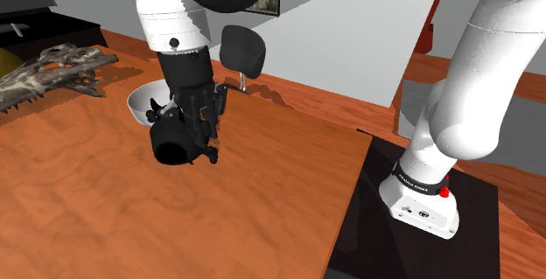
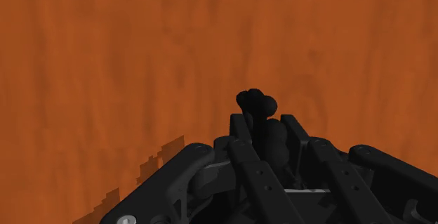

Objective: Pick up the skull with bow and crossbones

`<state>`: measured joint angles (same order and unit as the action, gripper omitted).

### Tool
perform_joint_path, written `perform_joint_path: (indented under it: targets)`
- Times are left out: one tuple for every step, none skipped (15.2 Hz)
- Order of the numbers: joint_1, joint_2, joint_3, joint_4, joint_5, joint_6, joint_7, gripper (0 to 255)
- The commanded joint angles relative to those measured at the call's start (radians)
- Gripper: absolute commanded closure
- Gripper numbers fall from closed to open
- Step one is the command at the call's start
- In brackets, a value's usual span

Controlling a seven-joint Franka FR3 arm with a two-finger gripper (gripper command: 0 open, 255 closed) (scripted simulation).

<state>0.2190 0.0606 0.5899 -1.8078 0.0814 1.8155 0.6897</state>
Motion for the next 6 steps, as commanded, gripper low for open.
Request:
perform_joint_path:
  targets:
    - [0.0, 0.0, 0.0, 0.027, -0.001, -0.026, 0.002, 255]
    - [0.0, -0.001, 0.0, 0.039, -0.001, -0.039, 0.003, 255]
    - [0.0, -0.001, 0.0, 0.052, 0.0, -0.052, 0.004, 255]
    - [0.0, -0.002, 0.0, 0.065, 0.0, -0.065, 0.005, 255]
    - [0.0, -0.002, 0.0, 0.067, 0.0, -0.067, 0.005, 255]
    - [0.0, -0.002, 0.0, 0.067, 0.0, -0.068, 0.005, 255]
